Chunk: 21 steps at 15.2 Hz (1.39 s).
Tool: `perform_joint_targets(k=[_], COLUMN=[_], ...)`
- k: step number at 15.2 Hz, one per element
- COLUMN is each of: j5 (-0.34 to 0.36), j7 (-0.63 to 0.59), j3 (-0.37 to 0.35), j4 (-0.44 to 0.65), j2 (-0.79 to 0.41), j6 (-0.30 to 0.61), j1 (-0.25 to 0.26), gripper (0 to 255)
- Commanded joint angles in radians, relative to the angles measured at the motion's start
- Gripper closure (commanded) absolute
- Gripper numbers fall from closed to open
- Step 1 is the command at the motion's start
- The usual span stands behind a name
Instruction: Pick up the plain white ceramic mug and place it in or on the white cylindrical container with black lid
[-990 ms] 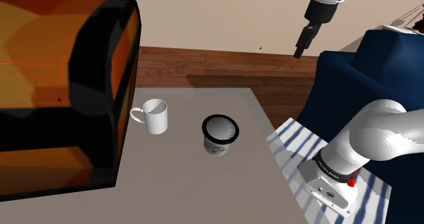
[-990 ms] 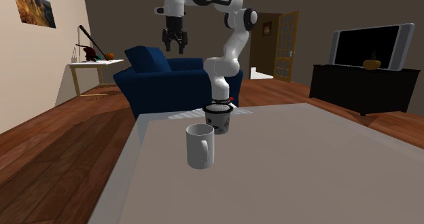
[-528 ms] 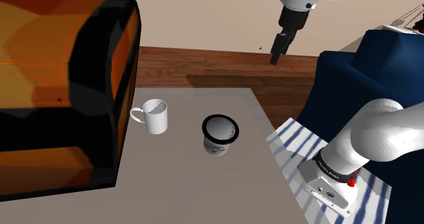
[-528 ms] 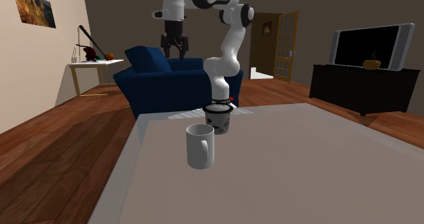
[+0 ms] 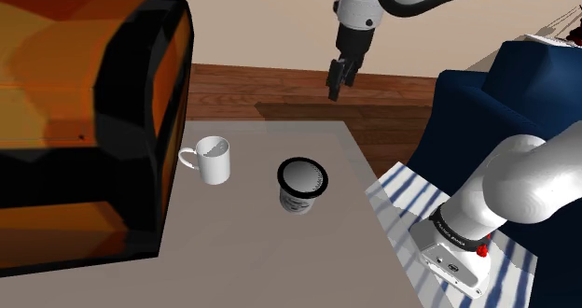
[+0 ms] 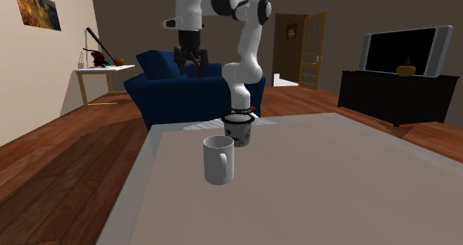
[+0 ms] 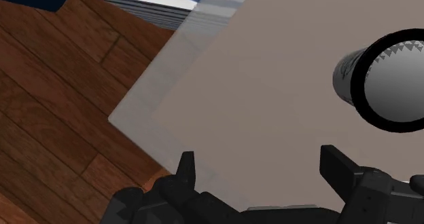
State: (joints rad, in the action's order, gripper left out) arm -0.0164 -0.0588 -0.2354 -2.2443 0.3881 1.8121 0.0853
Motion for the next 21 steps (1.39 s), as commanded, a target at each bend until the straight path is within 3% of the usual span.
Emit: perform_joint_targets(k=[1,13,21], j5=[-0.006,0.063,0.160], j7=[-0.032,-0.225,-0.336], j3=[-0.027,-0.155,-0.181], j4=[0.029,0.334,0.645], j2=[-0.053,-0.465,-0.772], j6=[0.023,0.107,0.080], j1=[0.011,0.081,0.186], gripper=[0,0,0])
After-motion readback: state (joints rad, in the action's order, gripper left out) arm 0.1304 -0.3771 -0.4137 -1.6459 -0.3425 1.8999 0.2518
